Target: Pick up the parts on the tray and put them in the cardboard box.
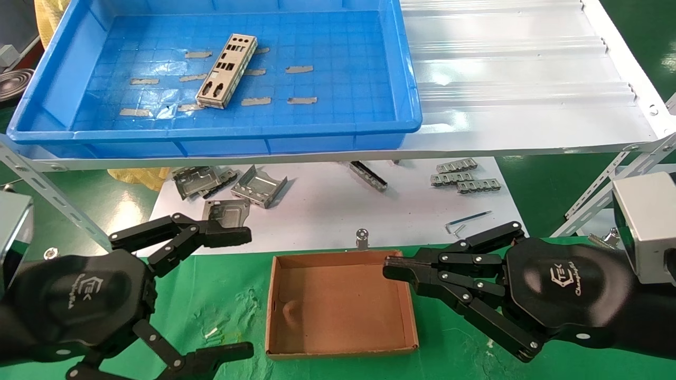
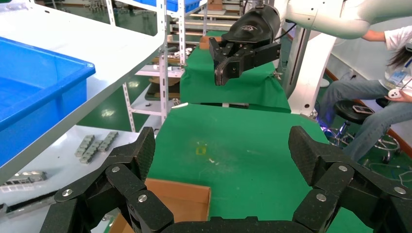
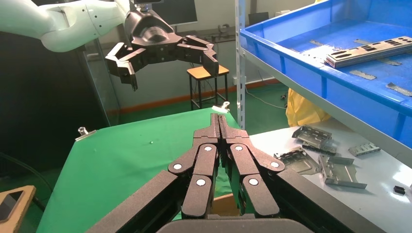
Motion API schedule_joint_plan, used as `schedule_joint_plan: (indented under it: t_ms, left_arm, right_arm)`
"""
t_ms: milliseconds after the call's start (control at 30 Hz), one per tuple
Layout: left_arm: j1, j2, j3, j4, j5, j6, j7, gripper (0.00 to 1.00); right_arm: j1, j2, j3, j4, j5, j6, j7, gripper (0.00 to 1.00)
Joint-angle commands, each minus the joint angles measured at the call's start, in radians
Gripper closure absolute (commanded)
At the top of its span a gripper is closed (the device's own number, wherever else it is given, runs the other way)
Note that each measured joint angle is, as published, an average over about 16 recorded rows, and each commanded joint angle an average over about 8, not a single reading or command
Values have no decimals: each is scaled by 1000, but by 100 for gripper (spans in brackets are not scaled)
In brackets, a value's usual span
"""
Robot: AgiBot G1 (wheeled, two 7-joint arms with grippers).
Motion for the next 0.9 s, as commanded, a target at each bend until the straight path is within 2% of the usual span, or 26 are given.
schedule_joint_plan:
  t_ms: [33, 67, 100, 367, 533, 700, 900]
  left_arm:
    - [5, -1, -1, -3, -2, 1, 1, 0]
    - [-5, 3, 1, 2, 2, -3, -2, 0]
    - [-19, 8, 4, 9, 9, -8, -6, 0]
    - [-249, 107, 56, 155, 137, -51, -31, 0]
    - [-421, 199, 103, 331, 247, -90, -21, 0]
    - [-586, 295, 154, 528, 377, -183, -5, 0]
    - [-736, 400, 209, 749, 501, -284, 28, 0]
  right_arm:
    - [0, 0, 0, 0, 0, 0, 0, 10]
    - [0, 0, 0, 0, 0, 0, 0, 1]
    - [0, 0, 0, 0, 0, 0, 0, 0]
    - [0, 0, 0, 0, 0, 0, 0, 0]
    - [0, 0, 0, 0, 0, 0, 0, 0]
    - [0, 0, 0, 0, 0, 0, 0, 0]
    - [0, 0, 0, 0, 0, 0, 0, 0]
